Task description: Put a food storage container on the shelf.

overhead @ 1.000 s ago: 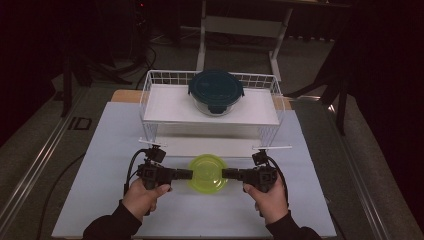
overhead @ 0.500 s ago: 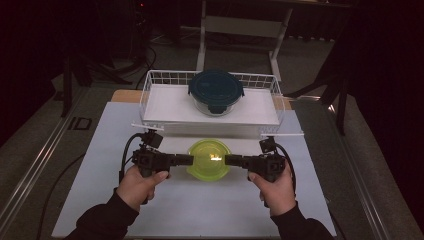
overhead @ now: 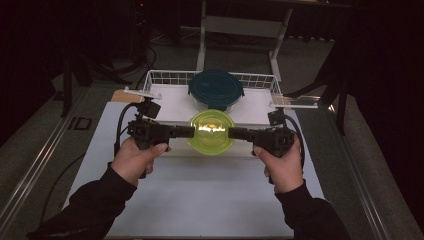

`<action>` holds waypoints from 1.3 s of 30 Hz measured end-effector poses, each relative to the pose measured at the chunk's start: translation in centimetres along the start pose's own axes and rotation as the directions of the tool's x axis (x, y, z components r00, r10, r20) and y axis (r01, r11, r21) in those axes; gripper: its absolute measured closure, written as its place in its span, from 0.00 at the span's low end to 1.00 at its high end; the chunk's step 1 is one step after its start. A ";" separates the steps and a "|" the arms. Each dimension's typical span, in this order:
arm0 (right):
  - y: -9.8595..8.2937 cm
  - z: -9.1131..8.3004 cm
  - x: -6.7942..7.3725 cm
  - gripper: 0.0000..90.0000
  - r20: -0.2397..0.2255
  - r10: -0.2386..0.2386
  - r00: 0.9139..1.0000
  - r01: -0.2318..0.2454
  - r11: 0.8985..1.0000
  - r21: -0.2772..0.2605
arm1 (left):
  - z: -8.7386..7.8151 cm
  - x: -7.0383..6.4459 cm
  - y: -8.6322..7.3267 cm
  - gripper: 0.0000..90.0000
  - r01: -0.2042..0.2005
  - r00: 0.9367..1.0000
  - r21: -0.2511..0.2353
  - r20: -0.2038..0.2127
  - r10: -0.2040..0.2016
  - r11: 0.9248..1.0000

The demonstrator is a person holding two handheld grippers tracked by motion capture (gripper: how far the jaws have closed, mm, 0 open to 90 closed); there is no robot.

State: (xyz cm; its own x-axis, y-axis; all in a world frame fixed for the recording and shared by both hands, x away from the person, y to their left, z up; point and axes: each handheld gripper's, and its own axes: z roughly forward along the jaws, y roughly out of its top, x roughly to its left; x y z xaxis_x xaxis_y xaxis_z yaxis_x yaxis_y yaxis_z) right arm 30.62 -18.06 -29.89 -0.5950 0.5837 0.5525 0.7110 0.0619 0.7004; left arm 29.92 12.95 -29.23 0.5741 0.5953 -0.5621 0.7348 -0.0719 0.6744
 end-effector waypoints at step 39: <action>10.1 0.6 -2.6 0.89 0.084 0.067 0.994 -0.063 0.997 -0.044 | 2.1 1.8 10.0 0.90 0.052 0.998 -0.025 -0.030 -0.053 0.998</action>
State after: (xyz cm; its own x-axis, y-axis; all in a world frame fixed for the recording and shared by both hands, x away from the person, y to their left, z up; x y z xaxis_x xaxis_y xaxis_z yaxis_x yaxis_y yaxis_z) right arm 39.58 -18.45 -24.53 -0.5124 0.6527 0.5581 0.7302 -0.0107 0.6831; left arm 39.09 11.62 -24.55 0.5237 0.6219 -0.5822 0.7542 -0.0207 0.6563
